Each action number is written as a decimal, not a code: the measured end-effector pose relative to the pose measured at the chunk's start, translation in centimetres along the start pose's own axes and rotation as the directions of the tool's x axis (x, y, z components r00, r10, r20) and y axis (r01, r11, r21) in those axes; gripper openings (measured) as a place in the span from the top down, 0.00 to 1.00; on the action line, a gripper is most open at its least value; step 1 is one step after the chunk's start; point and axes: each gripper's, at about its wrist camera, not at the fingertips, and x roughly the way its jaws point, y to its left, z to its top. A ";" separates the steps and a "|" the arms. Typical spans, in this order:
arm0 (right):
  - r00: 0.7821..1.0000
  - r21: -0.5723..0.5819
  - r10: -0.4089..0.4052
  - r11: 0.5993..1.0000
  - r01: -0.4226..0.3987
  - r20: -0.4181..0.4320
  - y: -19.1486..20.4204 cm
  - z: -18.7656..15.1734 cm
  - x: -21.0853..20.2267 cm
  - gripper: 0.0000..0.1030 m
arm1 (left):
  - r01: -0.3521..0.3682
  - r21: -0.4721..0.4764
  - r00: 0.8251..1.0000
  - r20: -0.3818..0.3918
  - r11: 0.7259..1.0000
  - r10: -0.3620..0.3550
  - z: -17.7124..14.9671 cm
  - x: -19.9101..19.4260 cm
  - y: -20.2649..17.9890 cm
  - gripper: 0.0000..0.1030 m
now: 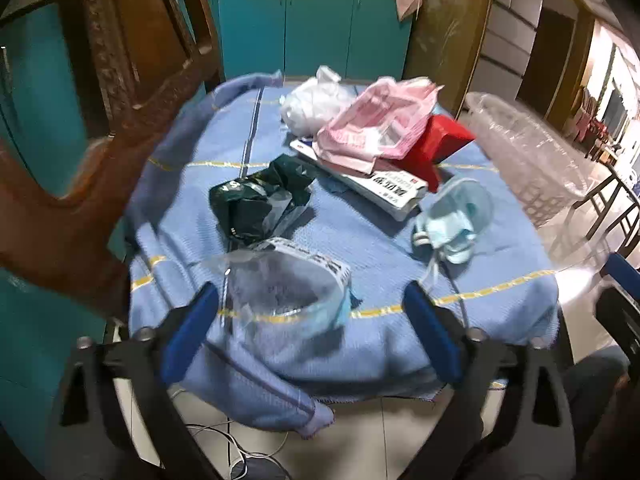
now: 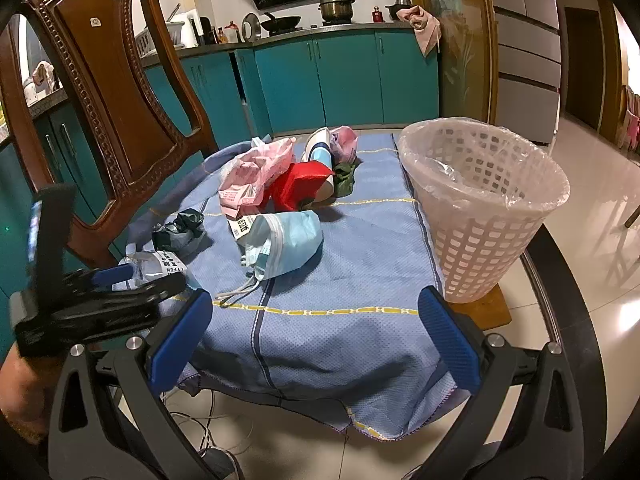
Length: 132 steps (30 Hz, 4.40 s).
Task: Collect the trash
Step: 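Reach the left tool to the clear plastic wrapper and close on it, then grasp the light blue face mask with the right tool while the left tool holds the wrapper, then carry the face mask over the white basket and open the right tool, then carry the clear wrapper over the white basket and open the left tool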
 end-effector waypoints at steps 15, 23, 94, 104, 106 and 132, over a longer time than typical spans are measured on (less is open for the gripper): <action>0.999 -0.054 -0.018 0.998 0.016 -0.044 0.6 1.5 2.9 0.03 | 0.143 -0.023 0.977 0.160 0.989 -0.138 -0.3 -4.0 0.8 0.75; 0.995 -0.136 -0.018 0.991 0.004 -0.096 3.3 4.1 9.0 0.04 | 0.118 -0.027 0.962 0.250 0.993 -0.108 0.3 -5.7 0.7 0.76; 0.954 0.067 -0.244 0.970 0.235 0.175 -11.8 13.4 4.7 0.95 | 0.116 0.004 0.976 0.187 0.993 -0.115 0.8 -4.0 -0.4 0.75; 0.922 0.189 -0.383 0.910 0.368 0.049 -19.0 15.0 10.3 0.47 | 0.110 0.000 0.979 0.174 0.994 -0.108 0.9 -3.5 -0.4 0.75; 0.932 0.186 -0.355 0.923 0.337 0.071 -18.0 14.7 8.7 0.44 | 0.110 -0.005 0.979 0.172 0.994 -0.107 0.9 -3.5 -0.4 0.75; 0.856 0.445 -0.385 0.870 0.211 0.345 -16.5 5.6 -5.2 0.06 | 0.371 0.341 0.901 0.094 0.864 -0.424 18.2 1.7 -26.7 0.74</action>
